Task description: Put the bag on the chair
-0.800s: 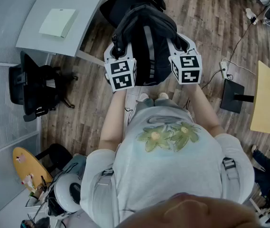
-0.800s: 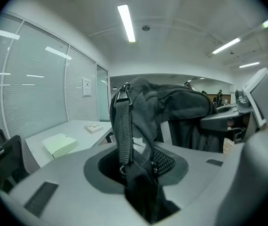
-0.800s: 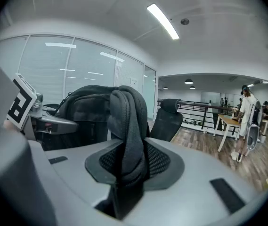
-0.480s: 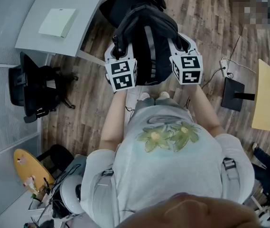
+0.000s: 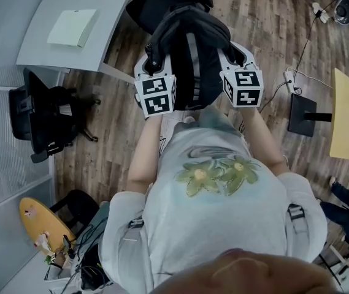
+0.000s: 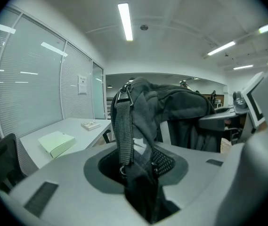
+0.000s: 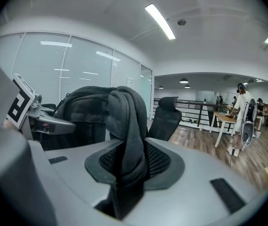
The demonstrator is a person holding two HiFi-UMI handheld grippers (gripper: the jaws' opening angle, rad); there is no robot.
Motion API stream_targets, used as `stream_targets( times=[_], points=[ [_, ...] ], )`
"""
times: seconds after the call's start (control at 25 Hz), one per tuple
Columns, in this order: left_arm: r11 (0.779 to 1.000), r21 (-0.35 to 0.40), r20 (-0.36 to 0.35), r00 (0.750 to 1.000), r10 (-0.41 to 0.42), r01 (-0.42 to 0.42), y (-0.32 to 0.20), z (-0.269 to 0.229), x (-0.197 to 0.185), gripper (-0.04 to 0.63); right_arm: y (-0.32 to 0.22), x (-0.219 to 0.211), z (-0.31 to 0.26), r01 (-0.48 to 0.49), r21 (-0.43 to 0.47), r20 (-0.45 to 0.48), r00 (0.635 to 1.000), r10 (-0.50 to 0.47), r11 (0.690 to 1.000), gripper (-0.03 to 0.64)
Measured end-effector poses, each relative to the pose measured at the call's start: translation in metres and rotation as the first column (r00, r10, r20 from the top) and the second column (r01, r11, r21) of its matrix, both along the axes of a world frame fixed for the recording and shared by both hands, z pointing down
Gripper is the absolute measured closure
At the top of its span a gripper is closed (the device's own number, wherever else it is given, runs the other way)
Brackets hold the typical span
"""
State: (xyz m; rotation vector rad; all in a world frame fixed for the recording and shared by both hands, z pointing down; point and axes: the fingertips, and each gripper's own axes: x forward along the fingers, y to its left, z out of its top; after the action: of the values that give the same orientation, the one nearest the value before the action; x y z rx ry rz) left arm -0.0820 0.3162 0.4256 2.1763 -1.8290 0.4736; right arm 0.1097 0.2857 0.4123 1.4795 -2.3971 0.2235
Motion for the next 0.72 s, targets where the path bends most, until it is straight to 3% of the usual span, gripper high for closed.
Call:
stream_targets(
  times=[0.36, 0.72],
  points=[
    [0.998, -0.056, -0.026, 1.000, 0.011, -0.013, -0.013, 0.023, 0.003, 0.443, -0.012, 0.005, 0.018, -0.011, -0.037, -0.009, 1.000, 0.011, 0.999, 0.505],
    [0.994, -0.108, -0.017, 1.000, 0.005, -0.007, -0.073, 0.046, 0.010, 0.443, -0.071, 0.013, 0.042, -0.005, -0.094, -0.006, 1.000, 0.004, 0.996, 0.505]
  ],
)
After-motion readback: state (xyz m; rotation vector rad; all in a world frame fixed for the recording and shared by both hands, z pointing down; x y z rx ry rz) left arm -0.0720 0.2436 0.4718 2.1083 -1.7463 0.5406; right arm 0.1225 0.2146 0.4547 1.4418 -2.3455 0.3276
